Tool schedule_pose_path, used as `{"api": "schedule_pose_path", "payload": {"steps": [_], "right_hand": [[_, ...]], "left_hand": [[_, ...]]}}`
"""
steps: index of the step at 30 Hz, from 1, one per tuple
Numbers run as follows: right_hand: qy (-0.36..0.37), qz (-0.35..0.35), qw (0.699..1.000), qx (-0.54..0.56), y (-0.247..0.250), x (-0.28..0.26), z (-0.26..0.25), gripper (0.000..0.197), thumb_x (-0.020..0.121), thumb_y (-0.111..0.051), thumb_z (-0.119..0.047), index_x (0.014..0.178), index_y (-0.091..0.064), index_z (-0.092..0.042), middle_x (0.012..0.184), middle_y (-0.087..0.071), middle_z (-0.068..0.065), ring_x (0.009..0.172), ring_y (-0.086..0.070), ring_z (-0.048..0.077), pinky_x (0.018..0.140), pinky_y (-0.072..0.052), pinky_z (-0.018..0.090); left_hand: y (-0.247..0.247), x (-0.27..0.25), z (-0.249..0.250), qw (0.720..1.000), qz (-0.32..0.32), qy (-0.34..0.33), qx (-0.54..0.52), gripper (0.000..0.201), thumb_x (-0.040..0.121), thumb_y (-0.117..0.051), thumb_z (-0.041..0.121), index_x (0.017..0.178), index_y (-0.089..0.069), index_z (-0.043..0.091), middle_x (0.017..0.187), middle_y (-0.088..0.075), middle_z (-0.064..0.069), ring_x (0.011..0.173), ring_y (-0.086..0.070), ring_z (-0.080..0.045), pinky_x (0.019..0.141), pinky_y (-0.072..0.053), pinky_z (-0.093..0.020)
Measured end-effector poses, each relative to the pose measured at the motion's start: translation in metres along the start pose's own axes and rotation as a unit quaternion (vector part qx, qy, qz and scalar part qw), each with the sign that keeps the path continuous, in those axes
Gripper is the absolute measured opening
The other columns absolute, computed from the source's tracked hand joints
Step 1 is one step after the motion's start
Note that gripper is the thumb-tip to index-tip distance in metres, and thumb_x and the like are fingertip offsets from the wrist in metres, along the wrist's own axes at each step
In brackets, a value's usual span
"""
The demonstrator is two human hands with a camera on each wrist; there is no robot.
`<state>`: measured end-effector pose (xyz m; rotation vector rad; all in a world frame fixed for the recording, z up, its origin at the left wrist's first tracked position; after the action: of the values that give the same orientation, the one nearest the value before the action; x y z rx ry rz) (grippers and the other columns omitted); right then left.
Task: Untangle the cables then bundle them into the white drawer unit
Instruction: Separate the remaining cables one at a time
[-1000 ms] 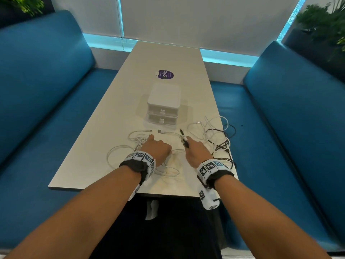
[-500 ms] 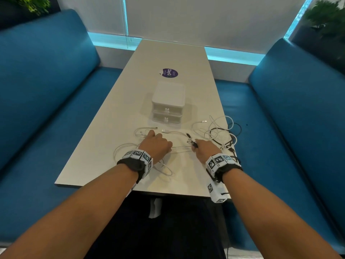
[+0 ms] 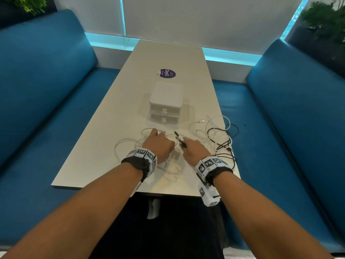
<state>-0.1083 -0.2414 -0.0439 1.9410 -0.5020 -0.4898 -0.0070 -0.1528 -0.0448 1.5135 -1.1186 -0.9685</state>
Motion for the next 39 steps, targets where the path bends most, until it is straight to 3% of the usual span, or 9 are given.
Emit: {"api": "schedule_pose_path", "payload": {"steps": [2, 7, 15, 22, 27, 31, 35, 39], "right_hand": [[0.021, -0.019, 0.999, 0.016, -0.009, 0.003, -0.004, 0.018, 0.102, -0.04, -0.023, 0.109, -0.056, -0.017, 0.104, -0.066, 0.011, 0.094, -0.061, 0.034, 0.075, -0.049, 0.039], [0.031, 0.008, 0.998, 0.048, -0.012, 0.007, 0.0, 0.031, 0.101, -0.041, -0.026, 0.13, -0.053, -0.027, 0.097, -0.068, 0.01, 0.086, -0.061, 0.032, 0.075, -0.051, 0.041], [0.029, -0.056, 0.998, 0.011, -0.024, 0.008, 0.005, 0.013, 0.1, -0.044, -0.027, 0.103, -0.054, -0.018, 0.09, -0.066, 0.01, 0.081, -0.062, 0.03, 0.073, -0.053, 0.044], [-0.023, -0.02, 0.999, -0.028, -0.004, 0.01, 0.031, 0.01, 0.1, -0.045, -0.027, 0.095, -0.052, -0.023, 0.09, -0.063, 0.007, 0.084, -0.059, 0.027, 0.07, -0.045, 0.036], [-0.066, 0.009, 0.992, -0.108, 0.009, 0.008, 0.051, 0.022, 0.103, -0.039, -0.033, 0.108, -0.053, -0.017, 0.095, -0.062, 0.009, 0.084, -0.06, 0.028, 0.071, -0.047, 0.036], [-0.076, 0.03, 0.987, -0.14, 0.006, 0.006, 0.048, 0.024, 0.104, -0.037, -0.033, 0.111, -0.052, -0.015, 0.099, -0.062, 0.01, 0.087, -0.062, 0.029, 0.07, -0.047, 0.036], [-0.086, 0.034, 0.983, -0.156, 0.007, 0.005, 0.05, 0.022, 0.103, -0.038, -0.028, 0.114, -0.052, -0.015, 0.099, -0.062, 0.01, 0.087, -0.063, 0.03, 0.068, -0.047, 0.036], [-0.107, 0.021, 0.977, -0.185, 0.008, 0.005, 0.052, 0.024, 0.101, -0.038, -0.017, 0.117, -0.055, -0.013, 0.107, -0.064, 0.01, 0.094, -0.065, 0.029, 0.07, -0.044, 0.035]], "left_hand": [[0.001, 0.0, 0.001, 1.0, 0.008, 0.0, -0.002, 0.024, 0.102, -0.041, 0.027, 0.102, -0.065, 0.029, 0.09, -0.068, 0.004, 0.098, -0.056, -0.024, 0.093, -0.03, -0.044], [-0.005, -0.002, -0.006, 1.0, -0.008, 0.011, -0.01, 0.024, 0.102, -0.039, 0.027, 0.105, -0.062, 0.03, 0.096, -0.069, 0.004, 0.103, -0.053, -0.024, 0.093, -0.028, -0.045], [-0.008, -0.001, 0.0, 0.999, -0.01, -0.025, 0.023, 0.021, 0.098, -0.048, 0.025, 0.109, -0.065, 0.03, 0.108, -0.067, 0.006, 0.112, -0.051, -0.023, 0.1, -0.026, -0.047], [-0.01, -0.012, -0.013, 1.0, 0.021, -0.005, 0.02, 0.024, 0.101, -0.042, 0.032, 0.113, -0.061, 0.023, 0.114, -0.063, 0.004, 0.115, -0.049, -0.024, 0.106, -0.027, -0.048], [-0.01, -0.01, -0.01, 1.0, 0.011, -0.005, -0.003, 0.026, 0.102, -0.042, 0.033, 0.121, -0.057, 0.025, 0.124, -0.058, 0.002, 0.12, -0.048, -0.025, 0.105, -0.03, -0.049], [-0.01, -0.007, -0.004, 0.999, 0.004, 0.011, -0.035, 0.026, 0.101, -0.042, 0.032, 0.121, -0.057, 0.025, 0.123, -0.058, 0.001, 0.115, -0.05, -0.025, 0.103, -0.032, -0.046], [-0.008, -0.008, -0.015, 0.993, 0.024, 0.02, -0.115, 0.033, 0.103, -0.037, 0.047, 0.125, -0.054, 0.028, 0.124, -0.058, 0.002, 0.11, -0.054, -0.022, 0.101, -0.031, -0.043], [-0.012, -0.014, -0.019, 0.997, 0.04, 0.014, -0.07, 0.038, 0.101, -0.041, 0.05, 0.133, -0.047, 0.032, 0.123, -0.058, -0.001, 0.109, -0.055, -0.024, 0.101, -0.032, -0.044]]}}
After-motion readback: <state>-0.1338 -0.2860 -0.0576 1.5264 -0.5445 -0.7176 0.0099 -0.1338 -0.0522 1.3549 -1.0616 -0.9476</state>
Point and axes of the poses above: each hand's wrist, its own x-axis towards the middle knuckle, its own y-axis out of the back of the hand, z = x × y, the point moved 5 cm from there along x, towards the middle knuckle
